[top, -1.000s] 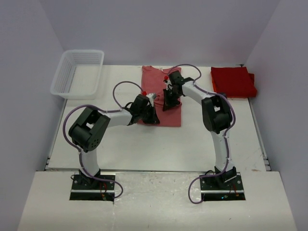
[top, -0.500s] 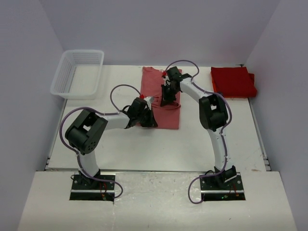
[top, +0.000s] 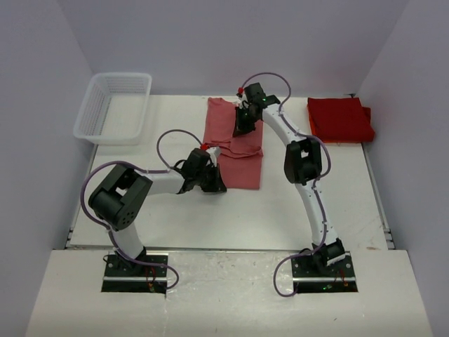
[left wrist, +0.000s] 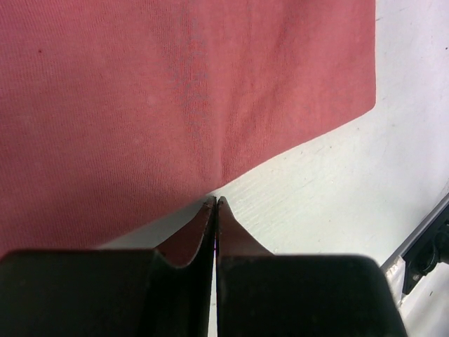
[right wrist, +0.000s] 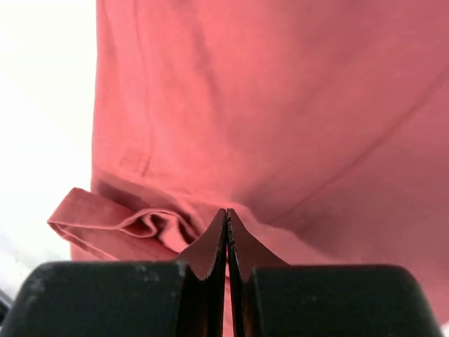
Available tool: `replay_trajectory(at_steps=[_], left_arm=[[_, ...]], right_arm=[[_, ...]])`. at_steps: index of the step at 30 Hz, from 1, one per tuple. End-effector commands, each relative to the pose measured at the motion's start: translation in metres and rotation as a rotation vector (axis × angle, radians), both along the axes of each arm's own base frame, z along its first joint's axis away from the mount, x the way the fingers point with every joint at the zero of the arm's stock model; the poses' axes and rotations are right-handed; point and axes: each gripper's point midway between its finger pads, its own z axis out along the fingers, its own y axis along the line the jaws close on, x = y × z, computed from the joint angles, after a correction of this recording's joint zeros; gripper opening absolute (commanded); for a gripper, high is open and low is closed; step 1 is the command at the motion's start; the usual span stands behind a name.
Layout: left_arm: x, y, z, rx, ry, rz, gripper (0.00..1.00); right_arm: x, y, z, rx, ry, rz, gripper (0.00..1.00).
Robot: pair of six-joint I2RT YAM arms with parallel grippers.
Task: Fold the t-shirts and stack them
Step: Fold the folded rectangular tshirt in 1/3 of the way
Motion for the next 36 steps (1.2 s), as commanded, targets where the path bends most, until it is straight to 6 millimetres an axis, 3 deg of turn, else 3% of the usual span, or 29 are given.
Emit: replay_trajectory(at_steps=[1, 2, 4, 5, 6, 7, 8, 9, 10, 12, 13, 16, 30, 36], left_arm=[[-0.006, 0.004, -0.001, 0.012, 0.000, -0.006, 0.00], [-0.006, 0.004, -0.002, 0.014, -0.003, -0.008, 0.00], [-0.006, 0.004, -0.005, 0.020, 0.001, -0.010, 0.00], [-0.003, 0.003, -0.005, 0.020, -0.001, -0.011, 0.00], [-0.003, 0.002, -0.006, 0.020, 0.003, -0.013, 0.00], [-0.003, -0.001, -0.007, 0.012, 0.011, -0.020, 0.00], [-0.002, -0.003, -0.007, 0.007, 0.011, -0.022, 0.00], [-0.003, -0.004, -0.007, 0.002, 0.012, -0.026, 0.00], [-0.002, -0.006, -0.006, 0.001, 0.010, -0.027, 0.00], [-0.002, -0.007, -0.006, 0.000, 0.008, -0.034, 0.00], [-0.002, -0.007, -0.005, -0.001, 0.005, -0.033, 0.00], [0.000, -0.009, 0.000, -0.009, -0.002, -0.034, 0.00], [0.000, -0.009, 0.015, -0.017, -0.026, -0.043, 0.00], [-0.002, -0.009, 0.018, -0.020, -0.030, -0.044, 0.00]], right_arm=[[0.016, -0.023, 0.065, -0.002, -0.170, 0.007, 0.00], [0.009, -0.026, 0.103, 0.007, -0.235, 0.018, 0.00], [-0.003, -0.035, 0.120, -0.008, -0.251, 0.003, 0.00], [-0.018, -0.041, 0.132, -0.009, -0.246, -0.009, 0.00], [-0.026, -0.046, 0.134, -0.015, -0.239, -0.020, 0.00], [-0.040, -0.053, 0.117, -0.039, -0.194, -0.033, 0.00], [-0.049, -0.055, 0.116, -0.033, -0.180, -0.043, 0.00], [-0.057, -0.056, 0.129, -0.017, -0.199, -0.045, 0.00], [-0.069, -0.060, 0.110, -0.026, -0.157, -0.048, 0.00], [-0.083, -0.059, 0.104, -0.019, -0.133, -0.037, 0.00], [-0.091, -0.063, 0.088, -0.032, -0.100, -0.041, 0.00], [-0.104, -0.061, 0.066, -0.038, -0.047, -0.044, 0.00], [-0.111, -0.060, 0.006, -0.108, 0.077, -0.068, 0.00], [-0.107, -0.056, -0.006, -0.125, 0.120, -0.077, 0.00]])
